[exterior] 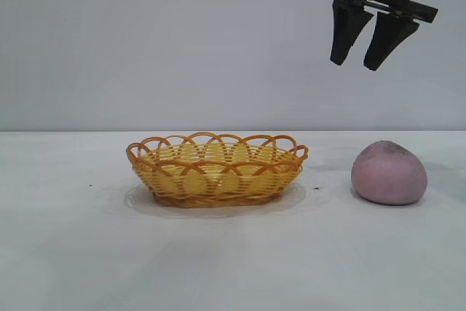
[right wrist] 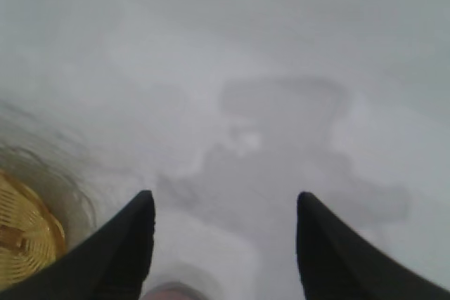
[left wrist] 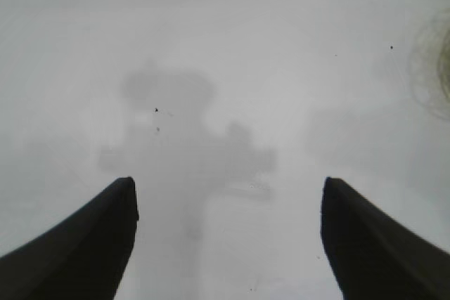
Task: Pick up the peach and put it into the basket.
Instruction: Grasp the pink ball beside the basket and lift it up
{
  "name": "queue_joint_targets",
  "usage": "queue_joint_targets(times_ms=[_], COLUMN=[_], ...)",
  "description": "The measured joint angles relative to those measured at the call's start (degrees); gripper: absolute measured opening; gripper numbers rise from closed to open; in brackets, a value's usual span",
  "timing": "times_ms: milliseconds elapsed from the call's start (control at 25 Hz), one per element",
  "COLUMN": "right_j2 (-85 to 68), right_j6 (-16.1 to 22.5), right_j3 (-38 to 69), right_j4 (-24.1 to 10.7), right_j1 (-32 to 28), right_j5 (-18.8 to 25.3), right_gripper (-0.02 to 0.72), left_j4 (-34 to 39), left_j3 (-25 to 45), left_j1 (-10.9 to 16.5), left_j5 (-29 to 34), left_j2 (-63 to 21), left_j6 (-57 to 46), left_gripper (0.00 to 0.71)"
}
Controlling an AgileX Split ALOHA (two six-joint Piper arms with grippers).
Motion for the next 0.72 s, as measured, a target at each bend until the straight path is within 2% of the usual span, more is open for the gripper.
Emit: queue_joint_targets(times_ms=[400, 720], right_j2=[0.0, 0.0], right_j6=[0.0, 0.0], right_j3=[0.0, 0.0], right_j4=[-1.6, -1.7], right_j1=[0.0, 0.0], right_j5=[2.5, 3.9], right_gripper=[0.372, 0.372], left_j4=[-0.4, -0.4], left_j3=[12.7, 26.7], left_j1=[0.0, 0.0], left_j5=[3.1, 4.2], left_j2=[-27.7, -46.6], left_j6=[-1.1, -0.5], left_gripper=[0.48, 0.48])
